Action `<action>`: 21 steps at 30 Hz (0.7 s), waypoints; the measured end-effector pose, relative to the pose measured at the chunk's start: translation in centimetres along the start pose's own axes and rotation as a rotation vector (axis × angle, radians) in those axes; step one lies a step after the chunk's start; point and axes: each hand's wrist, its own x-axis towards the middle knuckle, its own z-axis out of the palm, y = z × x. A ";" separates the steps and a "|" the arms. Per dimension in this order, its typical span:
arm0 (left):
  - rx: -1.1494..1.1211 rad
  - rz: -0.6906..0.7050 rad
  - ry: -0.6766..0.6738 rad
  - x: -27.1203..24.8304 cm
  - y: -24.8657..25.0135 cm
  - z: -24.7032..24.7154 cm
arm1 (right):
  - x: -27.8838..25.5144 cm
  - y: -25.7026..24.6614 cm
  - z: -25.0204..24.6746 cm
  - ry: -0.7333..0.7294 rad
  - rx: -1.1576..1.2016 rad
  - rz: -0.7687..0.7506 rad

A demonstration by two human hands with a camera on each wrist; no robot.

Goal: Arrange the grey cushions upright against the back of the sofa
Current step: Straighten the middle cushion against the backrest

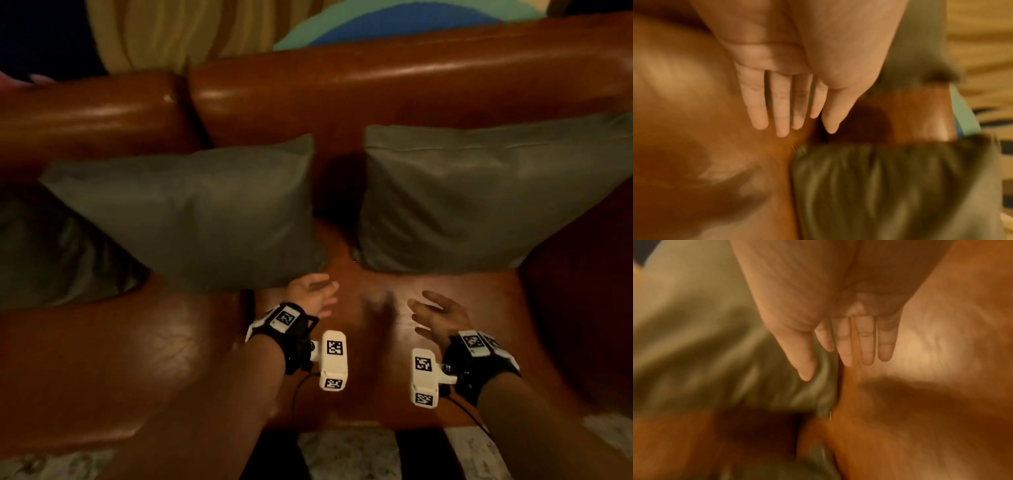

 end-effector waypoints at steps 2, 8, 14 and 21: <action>0.020 0.002 0.034 -0.3 -1.8 -6.0 | -1.6 0.9 5.3 -0.024 -0.073 -0.024; 0.034 0.057 0.169 0.0 -3.4 -21.0 | -5.7 0.9 18.7 -0.047 -0.334 -0.147; 0.062 0.239 0.351 1.7 -0.6 -29.2 | -6.4 -3.0 23.7 -0.003 -0.365 -0.362; 0.181 0.447 0.342 5.7 1.4 -31.6 | -1.4 -7.4 24.9 -0.005 -0.274 -0.482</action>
